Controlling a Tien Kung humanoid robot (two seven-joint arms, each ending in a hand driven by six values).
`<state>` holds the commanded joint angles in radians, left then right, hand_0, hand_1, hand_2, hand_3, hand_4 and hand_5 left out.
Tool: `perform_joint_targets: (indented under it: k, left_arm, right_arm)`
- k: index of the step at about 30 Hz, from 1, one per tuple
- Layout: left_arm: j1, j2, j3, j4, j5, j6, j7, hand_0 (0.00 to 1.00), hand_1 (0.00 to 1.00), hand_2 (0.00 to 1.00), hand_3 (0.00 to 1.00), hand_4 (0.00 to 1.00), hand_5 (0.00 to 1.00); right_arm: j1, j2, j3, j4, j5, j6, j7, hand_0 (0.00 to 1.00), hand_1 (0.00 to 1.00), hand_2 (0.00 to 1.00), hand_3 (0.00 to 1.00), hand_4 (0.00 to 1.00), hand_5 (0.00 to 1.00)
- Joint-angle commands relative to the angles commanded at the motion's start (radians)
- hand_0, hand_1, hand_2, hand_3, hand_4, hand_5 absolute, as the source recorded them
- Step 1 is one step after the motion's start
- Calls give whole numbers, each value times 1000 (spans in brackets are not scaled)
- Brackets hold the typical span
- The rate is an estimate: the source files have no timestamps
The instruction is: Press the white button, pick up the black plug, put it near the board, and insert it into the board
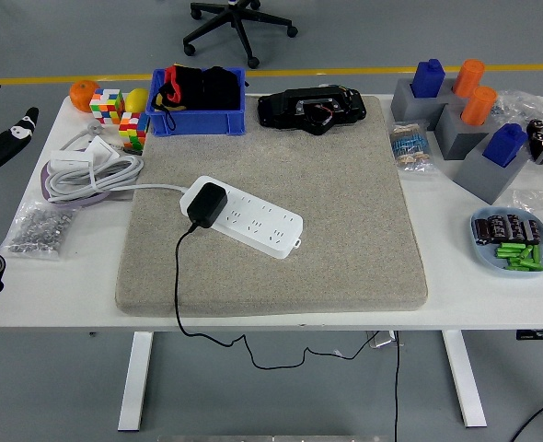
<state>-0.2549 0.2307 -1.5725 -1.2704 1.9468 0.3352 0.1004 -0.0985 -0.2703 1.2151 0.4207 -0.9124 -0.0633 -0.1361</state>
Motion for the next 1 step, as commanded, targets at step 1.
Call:
perform_joint_targets:
  k: [1]
  left_arm:
    - [0, 0, 0, 0, 0, 0, 0, 849, 883, 839, 784, 793, 546]
  right_arm:
    - [0, 0, 1, 0, 0, 0, 0, 741, 713, 688, 641, 704, 397]
